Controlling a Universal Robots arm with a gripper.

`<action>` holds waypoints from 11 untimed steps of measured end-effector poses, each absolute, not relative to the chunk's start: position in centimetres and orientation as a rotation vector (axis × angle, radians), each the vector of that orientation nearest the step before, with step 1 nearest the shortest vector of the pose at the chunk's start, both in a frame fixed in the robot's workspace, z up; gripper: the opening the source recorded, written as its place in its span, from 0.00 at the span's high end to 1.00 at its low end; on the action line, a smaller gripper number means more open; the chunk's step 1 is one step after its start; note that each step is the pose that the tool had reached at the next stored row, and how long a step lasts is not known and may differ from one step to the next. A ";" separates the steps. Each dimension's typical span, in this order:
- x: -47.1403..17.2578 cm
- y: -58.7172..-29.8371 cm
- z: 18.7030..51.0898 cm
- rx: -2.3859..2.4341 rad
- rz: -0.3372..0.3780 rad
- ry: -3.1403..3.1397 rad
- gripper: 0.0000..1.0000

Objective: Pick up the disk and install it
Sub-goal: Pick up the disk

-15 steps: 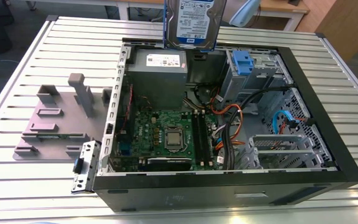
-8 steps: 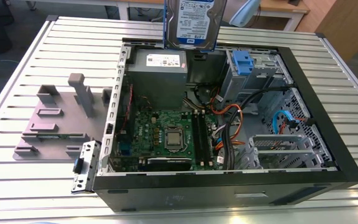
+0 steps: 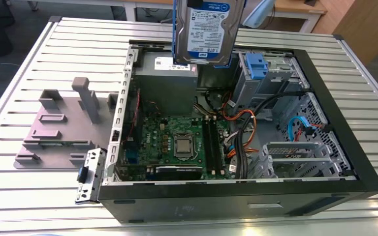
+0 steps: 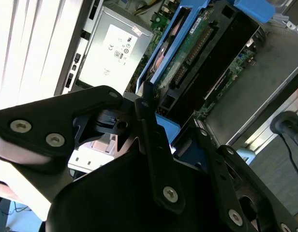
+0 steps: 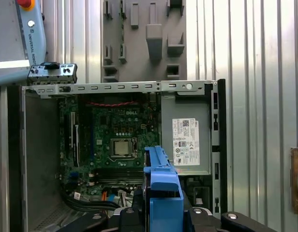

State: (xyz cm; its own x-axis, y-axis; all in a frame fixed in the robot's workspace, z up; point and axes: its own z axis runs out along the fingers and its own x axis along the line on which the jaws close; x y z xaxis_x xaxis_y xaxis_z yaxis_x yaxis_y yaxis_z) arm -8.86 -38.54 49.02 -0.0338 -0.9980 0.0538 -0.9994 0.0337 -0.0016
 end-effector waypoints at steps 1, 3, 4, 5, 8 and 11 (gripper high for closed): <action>-8.9 -38.5 49.0 2.157 0.060 -2.231 0.64; -8.9 -38.5 49.0 2.156 0.062 -2.230 0.64; -8.9 -38.6 49.0 2.156 0.062 -2.230 0.64; -8.9 -38.6 49.0 2.156 0.063 -2.230 0.64; -8.9 -38.6 49.0 2.155 0.064 -2.229 0.64; -8.9 -38.6 49.0 2.155 0.065 -2.228 0.64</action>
